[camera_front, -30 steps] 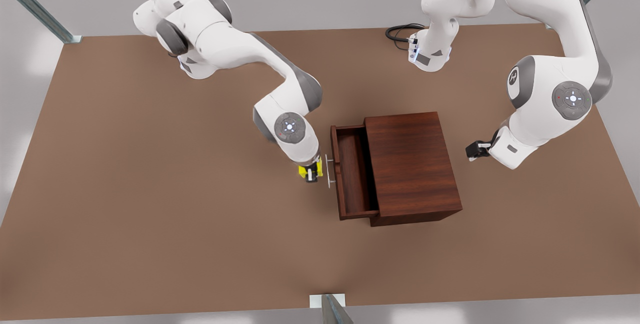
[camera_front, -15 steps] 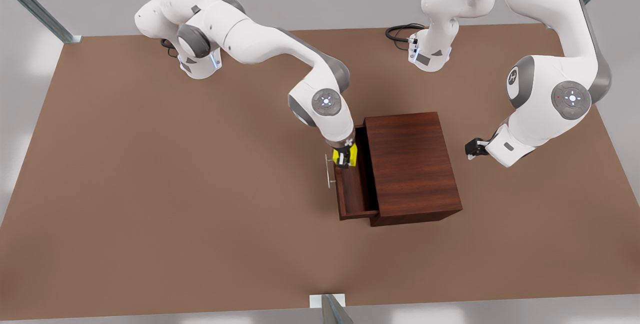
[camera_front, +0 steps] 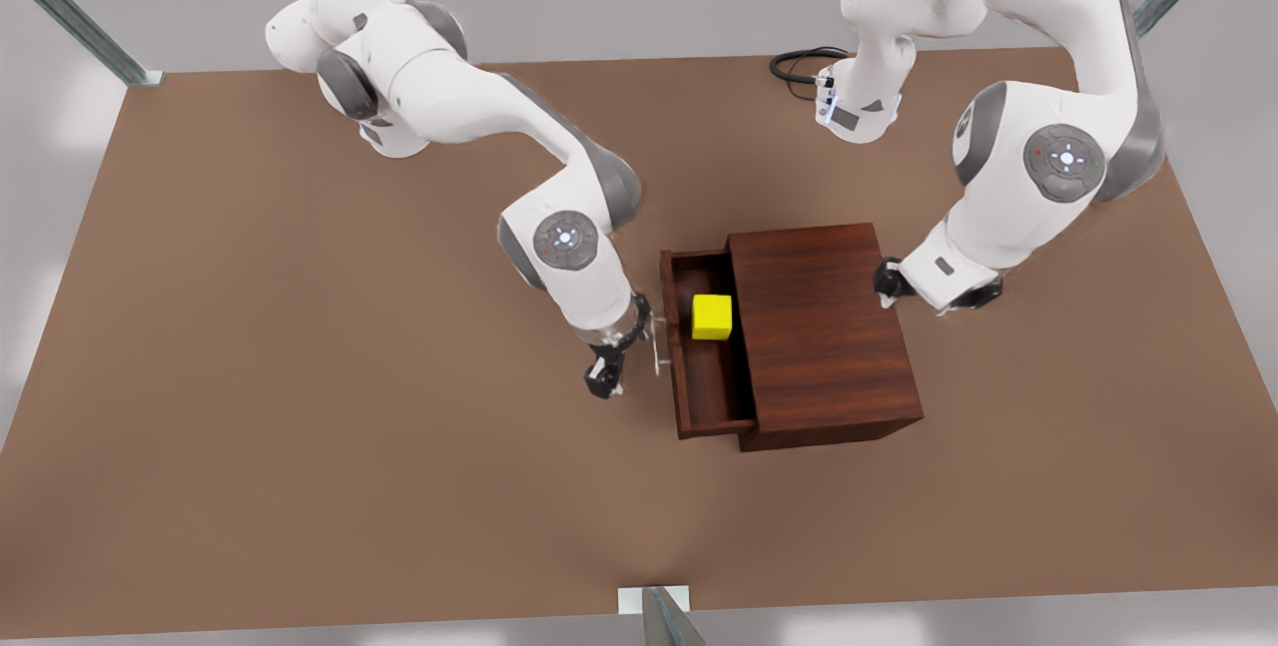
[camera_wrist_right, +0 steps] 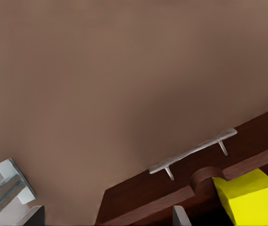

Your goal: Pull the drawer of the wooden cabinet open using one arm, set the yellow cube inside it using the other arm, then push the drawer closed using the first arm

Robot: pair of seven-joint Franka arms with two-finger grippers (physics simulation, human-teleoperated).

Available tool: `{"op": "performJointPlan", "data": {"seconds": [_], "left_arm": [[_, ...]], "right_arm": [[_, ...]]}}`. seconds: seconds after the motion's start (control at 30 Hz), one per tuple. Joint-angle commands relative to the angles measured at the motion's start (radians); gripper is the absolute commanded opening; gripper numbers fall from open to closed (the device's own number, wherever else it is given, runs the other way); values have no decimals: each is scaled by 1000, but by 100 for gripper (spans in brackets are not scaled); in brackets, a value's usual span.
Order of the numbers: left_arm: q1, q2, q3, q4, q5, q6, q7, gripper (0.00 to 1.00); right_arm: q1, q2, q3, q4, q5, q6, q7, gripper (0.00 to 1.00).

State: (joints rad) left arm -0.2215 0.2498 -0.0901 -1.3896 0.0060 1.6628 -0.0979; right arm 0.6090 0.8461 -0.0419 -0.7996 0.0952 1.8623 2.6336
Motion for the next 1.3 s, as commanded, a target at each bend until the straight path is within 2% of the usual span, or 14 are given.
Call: {"op": "performJointPlan", "data": {"seconds": [0.0,0.07,0.1,0.13,0.2,0.23,0.27,0.3,0.4,0.73,0.93,1.1,1.27], "left_arm": [[-71,-1,-10,30,-66,-74,-880,0],[-162,3,-19,30,-66,-72,-1203,0],[-189,6,-19,32,-66,-69,-1322,0],[-257,100,-20,112,-60,-45,-1676,0],[-357,178,-20,155,-57,107,-2057,0],[-403,219,-19,155,-52,211,-2217,0],[-453,267,-14,156,-46,299,-2333,0],[-507,313,-14,156,12,382,-2430,0],[-613,417,-5,192,134,454,-2597,0],[-621,563,47,175,164,477,-2778,0],[-616,562,95,173,169,457,-2752,0],[-579,552,101,173,163,314,-2671,0],[-552,546,101,172,161,264,-2620,0]], "right_arm": [[-116,-39,-1,-1,-28,-201,-366,100],[-313,-136,13,-27,-26,-270,-915,100],[-371,-139,13,-29,-28,-275,-1118,100],[-465,-176,11,-105,-29,-262,-1547,100],[-531,-373,-6,-436,-58,-187,-2216,100],[-518,-490,-55,-613,-58,-195,-2448,100],[-517,-590,-82,-756,-60,-184,-2589,100],[-520,-630,-111,-810,-84,-219,-2658,100],[-522,-598,-115,-782,-123,-258,-2646,100],[-517,-573,-108,-773,-129,-258,-2643,100],[-517,-572,-108,-773,-130,-258,-2643,100],[-517,-572,-107,-773,-134,-258,-2644,100],[-517,-572,-107,-773,-134,-258,-2644,100]]}}
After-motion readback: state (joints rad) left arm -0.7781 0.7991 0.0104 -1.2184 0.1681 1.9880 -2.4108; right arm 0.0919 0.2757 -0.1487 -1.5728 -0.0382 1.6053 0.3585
